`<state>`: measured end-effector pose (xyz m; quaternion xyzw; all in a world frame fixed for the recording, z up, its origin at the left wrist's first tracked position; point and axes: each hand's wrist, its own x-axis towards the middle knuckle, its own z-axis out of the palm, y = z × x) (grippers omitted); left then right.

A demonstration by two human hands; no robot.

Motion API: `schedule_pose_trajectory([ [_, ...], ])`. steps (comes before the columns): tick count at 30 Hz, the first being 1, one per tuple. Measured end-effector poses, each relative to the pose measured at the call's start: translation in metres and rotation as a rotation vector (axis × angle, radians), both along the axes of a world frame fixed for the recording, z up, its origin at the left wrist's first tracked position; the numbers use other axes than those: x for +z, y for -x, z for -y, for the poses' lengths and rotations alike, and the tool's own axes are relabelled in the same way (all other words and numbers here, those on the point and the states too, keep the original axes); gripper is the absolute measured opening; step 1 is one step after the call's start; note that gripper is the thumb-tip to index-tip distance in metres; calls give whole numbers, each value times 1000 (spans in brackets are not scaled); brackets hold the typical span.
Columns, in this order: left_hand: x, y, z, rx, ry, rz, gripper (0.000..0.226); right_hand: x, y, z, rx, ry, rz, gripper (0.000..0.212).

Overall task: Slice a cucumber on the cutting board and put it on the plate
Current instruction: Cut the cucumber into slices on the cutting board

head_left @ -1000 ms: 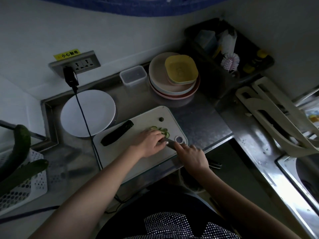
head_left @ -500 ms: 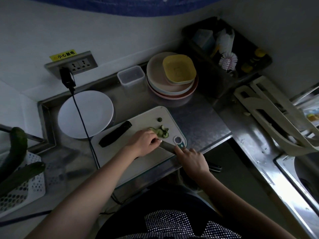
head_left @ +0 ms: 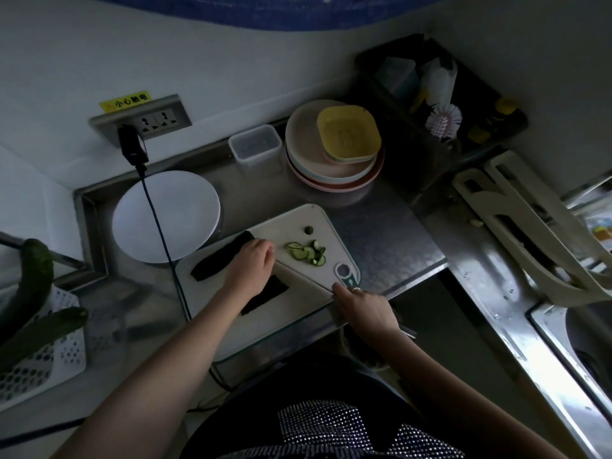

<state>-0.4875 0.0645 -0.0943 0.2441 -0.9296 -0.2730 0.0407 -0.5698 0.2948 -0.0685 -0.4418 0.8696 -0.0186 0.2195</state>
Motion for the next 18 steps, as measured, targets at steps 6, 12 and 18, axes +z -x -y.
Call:
schedule_pose_trajectory([
  [6,-2,-19,3,20,18,-17,25,-14,-2,22,-46,0,27,18],
  [12,-11,-40,-3,-132,148,93,46,-16,14,19,-241,43,14,15],
  [18,-19,-50,-9,-270,222,183,38,-15,-1,41,-128,76,17,24],
])
